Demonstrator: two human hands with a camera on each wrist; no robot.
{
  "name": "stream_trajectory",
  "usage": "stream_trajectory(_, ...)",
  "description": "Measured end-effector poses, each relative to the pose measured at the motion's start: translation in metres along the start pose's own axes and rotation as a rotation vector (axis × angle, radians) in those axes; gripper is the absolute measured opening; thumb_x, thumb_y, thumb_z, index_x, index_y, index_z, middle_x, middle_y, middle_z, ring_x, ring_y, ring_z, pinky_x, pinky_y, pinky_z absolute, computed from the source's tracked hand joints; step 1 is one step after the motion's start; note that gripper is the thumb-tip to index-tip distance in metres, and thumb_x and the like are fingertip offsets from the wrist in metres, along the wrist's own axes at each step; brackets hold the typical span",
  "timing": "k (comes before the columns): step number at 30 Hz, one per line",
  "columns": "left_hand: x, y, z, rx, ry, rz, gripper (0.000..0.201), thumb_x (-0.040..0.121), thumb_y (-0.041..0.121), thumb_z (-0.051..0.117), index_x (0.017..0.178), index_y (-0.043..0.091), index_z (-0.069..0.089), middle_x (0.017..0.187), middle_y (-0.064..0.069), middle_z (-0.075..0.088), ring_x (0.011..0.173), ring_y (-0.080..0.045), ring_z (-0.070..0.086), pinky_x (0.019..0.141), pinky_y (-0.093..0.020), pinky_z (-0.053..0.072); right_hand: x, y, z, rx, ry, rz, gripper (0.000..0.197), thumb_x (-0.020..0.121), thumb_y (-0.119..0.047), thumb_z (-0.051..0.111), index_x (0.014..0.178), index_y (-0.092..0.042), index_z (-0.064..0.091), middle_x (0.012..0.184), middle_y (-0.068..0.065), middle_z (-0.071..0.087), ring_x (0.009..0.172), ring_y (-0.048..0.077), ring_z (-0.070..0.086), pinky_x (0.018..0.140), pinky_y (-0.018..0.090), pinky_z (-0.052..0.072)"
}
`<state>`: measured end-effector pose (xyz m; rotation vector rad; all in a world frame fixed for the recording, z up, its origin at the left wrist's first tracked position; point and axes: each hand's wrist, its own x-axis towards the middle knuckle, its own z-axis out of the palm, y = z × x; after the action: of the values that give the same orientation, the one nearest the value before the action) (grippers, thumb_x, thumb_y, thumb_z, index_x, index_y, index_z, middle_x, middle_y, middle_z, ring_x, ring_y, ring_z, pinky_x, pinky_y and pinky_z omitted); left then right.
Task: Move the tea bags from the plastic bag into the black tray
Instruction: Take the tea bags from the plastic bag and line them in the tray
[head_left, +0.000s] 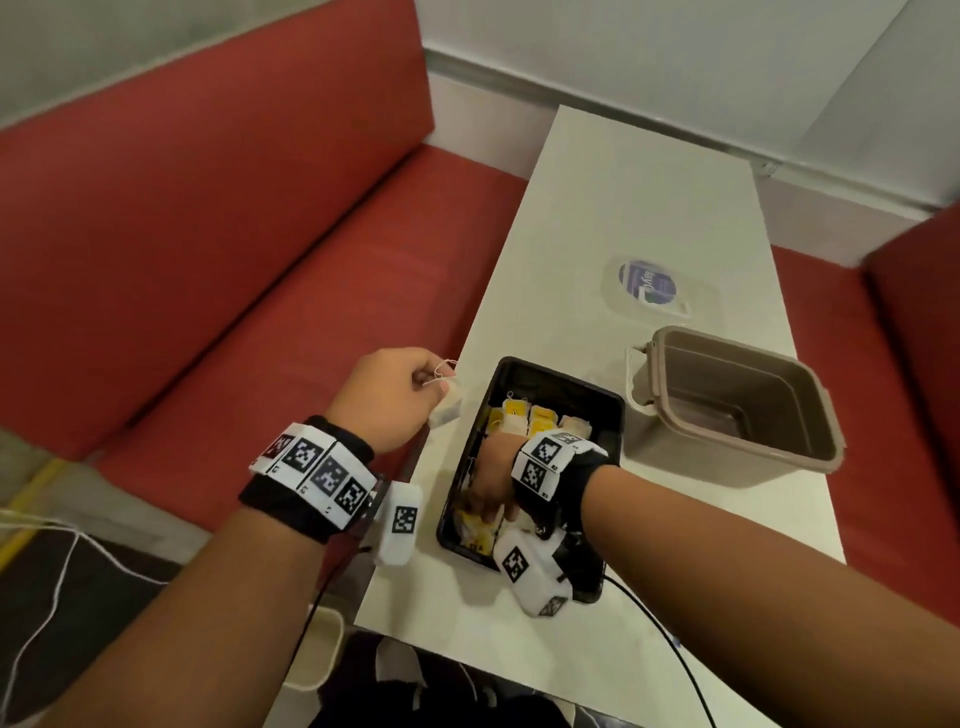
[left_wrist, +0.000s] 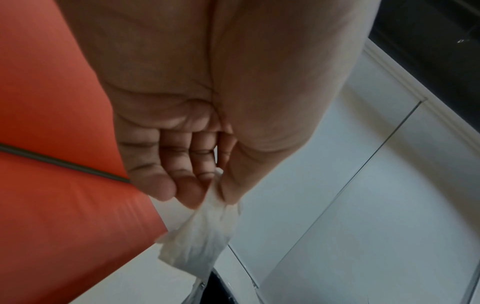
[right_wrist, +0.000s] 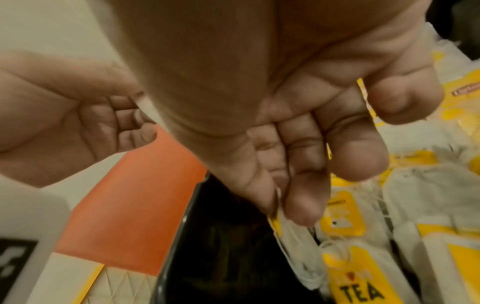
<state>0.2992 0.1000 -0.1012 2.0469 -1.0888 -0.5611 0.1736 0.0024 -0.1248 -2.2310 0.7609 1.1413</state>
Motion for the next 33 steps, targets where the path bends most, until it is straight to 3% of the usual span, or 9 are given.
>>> stream_trajectory(3,-0.002,-0.001,-0.001,-0.016,0.016,-0.023,0.011,0.088,0.018,0.066,0.092,0.025,0.073,0.082,0.012,0.069,0.071,0.002,0.06,0.065,-0.011,0.042,0.014,0.0,0.002,0.162,-0.004,0.045,0.029,0.089,-0.02,0.063,0.113,-0.005,0.068,0.11,0.013,0.071,0.101,0.031,0.069,0.087,0.042,0.058)
stream_trajectory(6,-0.002,-0.001,-0.002,-0.04,0.022,-0.041,0.008,0.087,0.019,0.067,0.088,0.026,0.072,0.078,0.007,0.071,0.07,-0.005,0.064,0.068,-0.019,0.049,0.015,0.003,0.008,0.292,0.066,0.05,0.026,0.089,-0.011,0.062,0.11,0.003,0.066,0.078,0.007,0.068,0.061,0.016,0.069,0.045,0.021,0.054)
stream_trajectory(7,-0.003,-0.001,-0.003,-0.045,0.02,-0.045,0.008,0.087,0.02,0.067,0.088,0.025,0.072,0.078,0.006,0.071,0.071,-0.008,0.065,0.069,-0.022,0.051,0.017,0.004,0.009,0.307,0.071,0.059,0.025,0.091,-0.011,0.059,0.109,0.004,0.066,0.077,0.009,0.068,0.058,0.017,0.068,0.044,0.022,0.054)
stream_trajectory(11,-0.003,0.0,-0.004,-0.041,0.011,-0.048,0.007,0.087,0.021,0.067,0.088,0.025,0.072,0.076,0.004,0.071,0.071,-0.013,0.065,0.07,-0.027,0.052,0.016,0.0,0.012,0.206,-0.068,0.053,0.03,0.099,-0.019,0.047,0.109,0.003,0.064,0.116,0.02,0.068,0.096,0.035,0.069,0.089,0.042,0.056)
stream_trajectory(13,-0.003,0.0,-0.003,-0.043,0.0,-0.05,0.006,0.087,0.021,0.067,0.088,0.026,0.071,0.077,0.003,0.071,0.067,-0.011,0.063,0.069,-0.026,0.051,0.013,0.0,0.014,0.187,-0.081,0.014,0.032,0.099,-0.016,0.05,0.119,0.004,0.062,0.119,0.018,0.067,0.093,0.031,0.069,0.08,0.038,0.058)
stream_trajectory(17,-0.001,0.002,-0.001,-0.097,-0.027,-0.035,0.01,0.082,0.019,0.073,0.088,0.026,0.07,0.079,-0.002,0.07,0.062,-0.005,0.056,0.064,-0.021,0.049,-0.006,0.01,-0.002,0.275,0.126,0.026,0.03,0.09,-0.017,0.062,0.112,0.003,0.068,0.092,0.011,0.072,0.054,0.008,0.061,0.043,0.018,0.048)
stream_trajectory(22,0.005,0.011,0.004,-0.128,-0.099,0.011,0.019,0.075,0.016,0.082,0.084,0.025,0.067,0.073,-0.001,0.067,0.06,-0.006,0.055,0.065,-0.027,0.051,-0.048,0.03,-0.046,0.276,0.396,-0.127,0.022,0.078,-0.035,0.078,0.091,-0.018,0.075,0.072,-0.01,0.067,0.061,0.003,0.055,0.058,0.021,0.044)
stream_trajectory(27,0.008,0.024,0.02,-0.163,-0.223,0.045,0.021,0.074,0.019,0.084,0.083,0.024,0.066,0.073,0.0,0.068,0.061,-0.009,0.06,0.067,-0.03,0.053,-0.059,0.033,-0.053,0.213,0.608,-0.253,0.02,0.081,-0.033,0.075,0.084,-0.014,0.072,0.069,-0.007,0.063,0.061,0.009,0.055,0.059,0.025,0.045)
stream_trajectory(33,0.013,0.007,0.03,0.048,-0.128,-0.077,0.012,0.08,0.027,0.078,0.086,0.025,0.068,0.077,0.009,0.067,0.076,-0.01,0.065,0.066,-0.02,0.048,-0.035,0.042,-0.032,0.188,0.408,-0.034,0.019,0.087,-0.017,0.058,0.085,-0.003,0.071,0.083,0.009,0.074,0.062,0.02,0.058,0.063,0.032,0.053)
